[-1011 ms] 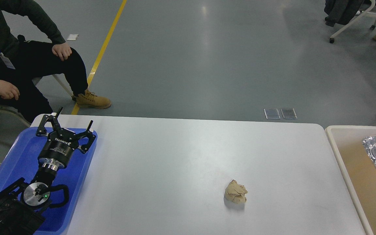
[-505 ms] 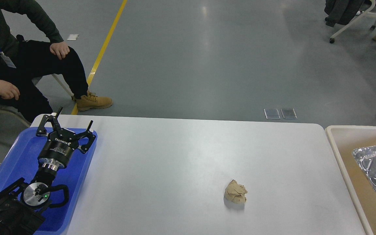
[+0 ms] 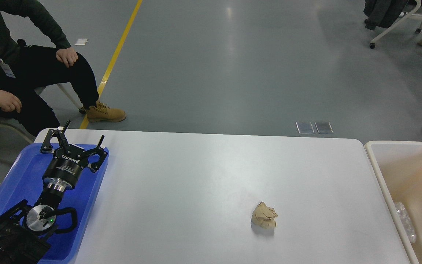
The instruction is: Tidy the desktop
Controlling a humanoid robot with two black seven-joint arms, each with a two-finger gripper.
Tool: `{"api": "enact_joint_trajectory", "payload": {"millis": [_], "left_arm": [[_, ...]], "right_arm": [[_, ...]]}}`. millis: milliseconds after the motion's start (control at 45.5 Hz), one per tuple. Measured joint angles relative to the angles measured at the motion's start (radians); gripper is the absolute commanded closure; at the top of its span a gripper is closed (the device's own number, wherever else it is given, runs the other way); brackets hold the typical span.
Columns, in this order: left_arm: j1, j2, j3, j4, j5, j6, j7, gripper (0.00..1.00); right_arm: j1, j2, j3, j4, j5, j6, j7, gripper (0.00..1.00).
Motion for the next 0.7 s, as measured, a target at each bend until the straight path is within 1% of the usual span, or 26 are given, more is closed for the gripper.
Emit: {"api": "enact_joint_trajectory", "payload": {"millis": [330, 440, 571, 615, 703], "left_arm": [[0.0, 0.0, 0.0, 0.0, 0.0, 0.001, 0.0, 0.01], [0.0, 0.0, 0.0, 0.0, 0.0, 0.001, 0.0, 0.01], [-0.001, 0.0, 0.0, 0.0, 0.0, 0.0, 0.0, 0.01], [-0.001, 0.0, 0.0, 0.0, 0.0, 0.0, 0.0, 0.01], [-0.001, 0.0, 0.0, 0.0, 0.0, -0.001, 0.001, 0.01]], "right_arm": [[0.014, -0.01, -0.002, 0.001, 0.0, 0.015, 0.0, 0.0], [0.036, -0.027, -0.012, 0.002, 0.0, 0.044, 0.001, 0.0], [0.08, -0.062, -0.023, 0.011, -0.004, 0.105, -0.001, 0.0], [0.104, -0.088, -0.032, 0.03, -0.007, 0.131, -0.001, 0.0], [0.134, -0.125, -0.051, 0.074, -0.009, 0.149, -0.002, 0.0]]}}
